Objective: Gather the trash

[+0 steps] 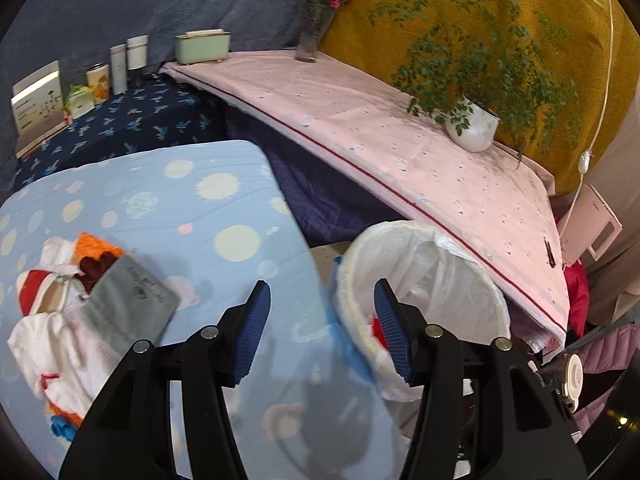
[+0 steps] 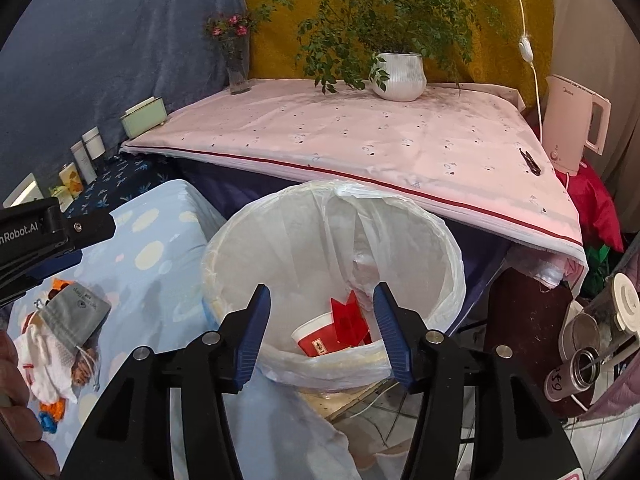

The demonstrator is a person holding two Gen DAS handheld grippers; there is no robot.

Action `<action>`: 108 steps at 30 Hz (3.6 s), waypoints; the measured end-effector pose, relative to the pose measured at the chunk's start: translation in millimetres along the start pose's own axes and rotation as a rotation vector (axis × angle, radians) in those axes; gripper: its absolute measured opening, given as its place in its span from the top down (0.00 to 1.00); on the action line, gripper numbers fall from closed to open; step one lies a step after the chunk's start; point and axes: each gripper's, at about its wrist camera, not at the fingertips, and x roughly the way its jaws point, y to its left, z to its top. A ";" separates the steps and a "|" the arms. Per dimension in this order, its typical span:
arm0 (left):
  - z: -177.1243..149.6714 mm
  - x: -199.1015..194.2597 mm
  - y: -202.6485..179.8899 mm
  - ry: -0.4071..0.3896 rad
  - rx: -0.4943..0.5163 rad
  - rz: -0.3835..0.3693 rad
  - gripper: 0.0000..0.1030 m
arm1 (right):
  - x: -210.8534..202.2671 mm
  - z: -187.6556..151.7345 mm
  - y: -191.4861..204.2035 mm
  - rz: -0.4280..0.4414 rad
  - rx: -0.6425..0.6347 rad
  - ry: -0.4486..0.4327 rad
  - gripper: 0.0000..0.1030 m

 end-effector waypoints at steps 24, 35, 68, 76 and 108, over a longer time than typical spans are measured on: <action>-65.8 -69.9 159.0 -0.020 -0.201 0.288 0.28 | -43.4 -42.9 123.3 0.164 -0.179 0.027 0.37; -112.9 -70.5 212.2 0.073 -0.274 0.359 0.27 | -40.0 -68.1 163.8 0.214 -0.231 0.082 0.37; -121.2 -97.4 260.2 0.063 -0.371 0.285 0.65 | -38.2 -90.8 244.8 0.358 -0.337 0.142 0.37; -115.8 -98.9 276.8 0.056 -0.384 0.308 0.65 | -32.0 -93.7 285.4 0.428 -0.372 0.159 0.46; -63.6 -91.2 162.3 0.011 -0.172 0.214 0.65 | -57.2 -18.7 179.9 0.431 -0.164 0.003 0.99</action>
